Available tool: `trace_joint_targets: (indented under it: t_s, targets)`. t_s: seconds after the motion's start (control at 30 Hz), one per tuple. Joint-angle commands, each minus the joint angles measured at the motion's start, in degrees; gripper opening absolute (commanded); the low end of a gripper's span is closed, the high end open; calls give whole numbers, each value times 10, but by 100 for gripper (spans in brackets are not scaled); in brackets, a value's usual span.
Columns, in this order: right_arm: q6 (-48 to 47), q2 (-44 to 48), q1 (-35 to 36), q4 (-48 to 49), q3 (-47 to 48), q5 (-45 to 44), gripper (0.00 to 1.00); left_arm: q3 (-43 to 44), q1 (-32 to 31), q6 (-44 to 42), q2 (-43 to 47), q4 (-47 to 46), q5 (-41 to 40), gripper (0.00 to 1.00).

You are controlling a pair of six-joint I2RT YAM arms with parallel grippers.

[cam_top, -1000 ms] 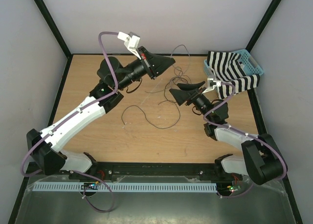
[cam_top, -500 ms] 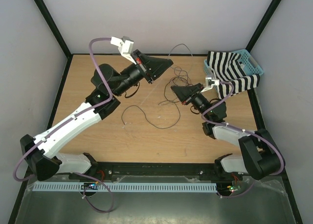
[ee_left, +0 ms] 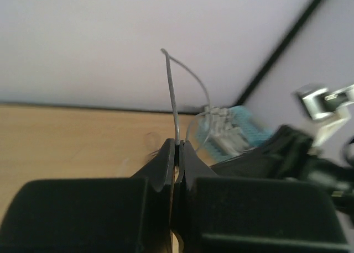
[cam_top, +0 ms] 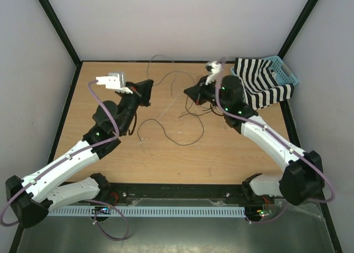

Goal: Zip-tie the wires
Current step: Place the cable at the center of the board.

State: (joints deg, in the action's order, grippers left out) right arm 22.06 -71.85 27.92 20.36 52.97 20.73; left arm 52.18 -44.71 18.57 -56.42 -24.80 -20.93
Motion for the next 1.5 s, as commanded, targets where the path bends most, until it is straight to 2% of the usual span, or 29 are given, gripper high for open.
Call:
trace_joint_targets:
  t_s: [0.0,0.2,0.3,0.37,0.43,0.5,0.57,0.67,0.83,1.0,1.2,1.27,1.4,1.47]
  targets:
    - [-130,-56,42,-329,92,-64,0,-75,2,14,37,63,-186,0]
    - [-163,-124,103,-420,166,-121,0,-146,6,68,95,150,-256,0]
    - [-176,-170,138,-455,193,-148,0,-161,15,110,111,230,-262,14]
    - [-176,-185,146,-456,191,-158,0,-170,25,144,123,288,-249,18]
    - [-174,-193,148,-455,188,-166,0,-178,43,173,142,339,-230,31]
    - [-176,-197,149,-455,185,-170,0,-181,68,178,161,366,-209,59]
    - [-179,-198,149,-455,184,-166,0,-176,92,164,179,386,-189,80]
    - [-185,-204,149,-453,183,-149,0,-161,120,139,200,398,-179,93]
    - [-190,-209,149,-442,177,-129,0,-149,147,97,207,384,-116,99]
    - [-195,-189,149,-423,170,-103,0,-158,184,28,159,297,80,99]
    - [-207,-154,149,-422,151,-148,0,-61,220,-49,34,299,312,99]
    - [-207,-150,149,-422,144,-159,0,-34,233,-40,5,307,371,97]
    - [-201,-154,149,-422,137,-168,0,17,263,36,-42,382,408,92]
    - [-199,-155,149,-422,136,-170,0,34,276,47,-58,417,446,89]
